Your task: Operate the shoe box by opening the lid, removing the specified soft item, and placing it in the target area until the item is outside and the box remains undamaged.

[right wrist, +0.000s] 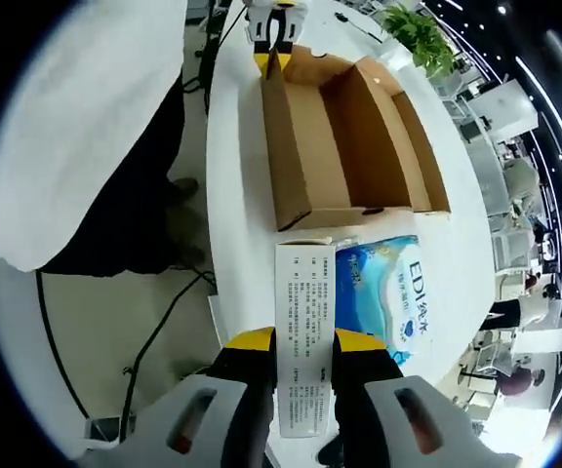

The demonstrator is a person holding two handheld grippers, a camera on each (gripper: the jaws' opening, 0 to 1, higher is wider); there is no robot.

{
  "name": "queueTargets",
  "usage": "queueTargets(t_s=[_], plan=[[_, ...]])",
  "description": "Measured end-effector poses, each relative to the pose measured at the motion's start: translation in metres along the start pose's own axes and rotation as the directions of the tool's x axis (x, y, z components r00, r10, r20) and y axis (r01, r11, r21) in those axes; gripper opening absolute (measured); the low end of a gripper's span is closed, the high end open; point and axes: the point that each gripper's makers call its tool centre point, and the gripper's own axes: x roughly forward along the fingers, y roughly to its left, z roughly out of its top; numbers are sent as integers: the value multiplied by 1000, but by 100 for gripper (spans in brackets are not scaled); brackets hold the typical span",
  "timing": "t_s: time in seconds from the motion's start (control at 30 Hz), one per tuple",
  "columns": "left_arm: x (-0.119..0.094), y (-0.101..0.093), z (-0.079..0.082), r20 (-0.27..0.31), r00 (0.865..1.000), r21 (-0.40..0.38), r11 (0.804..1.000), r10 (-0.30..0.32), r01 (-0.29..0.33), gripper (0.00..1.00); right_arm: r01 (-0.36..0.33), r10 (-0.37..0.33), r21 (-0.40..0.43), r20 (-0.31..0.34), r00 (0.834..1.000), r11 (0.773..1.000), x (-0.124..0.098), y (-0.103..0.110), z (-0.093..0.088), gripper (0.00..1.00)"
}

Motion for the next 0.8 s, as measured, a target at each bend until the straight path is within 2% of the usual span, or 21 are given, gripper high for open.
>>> queueTargets(t_s=[0.13, 0.27, 0.33, 0.43, 0.47, 0.53, 0.6, 0.8], plan=[[1, 1, -1, -5, 1000, -9, 1000, -3, 3, 5, -23, 22, -20, -27, 999, 1000, 10, 9, -7, 20], [1, 1, -2, -5, 1000, -5, 1000, -11, 11, 5, -51, 51, -40, -14, 999, 998, 17, 18, -6, 20], [1, 1, -2, -4, 1000, -1, 1000, -16, 16, 4, -78, 76, -86, -26, 997, 993, 22, 23, -9, 20], [1, 1, -2, -5, 1000, -8, 1000, -19, 19, 4, -124, 123, -85, -19, 992, 989, 27, 34, -6, 20], [1, 1, -2, -5, 1000, -6, 1000, -19, 19, 4, -116, 115, -104, -19, 993, 988, 28, 35, -5, 20], [1, 0, -2, -7, 1000, -5, 1000, -17, 17, 4, -111, 111, -71, -5, 994, 991, 30, 36, -6, 20], [1, 0, -1, -9, 1000, -6, 1000, -19, 19, 4, -113, 112, -78, -13, 994, 991, 33, 37, -9, 20], [1, 0, -1, -16, 1000, -15, 1000, -17, 17, 4, -99, 98, -78, -19, 995, 992, 36, 29, -16, 20]])
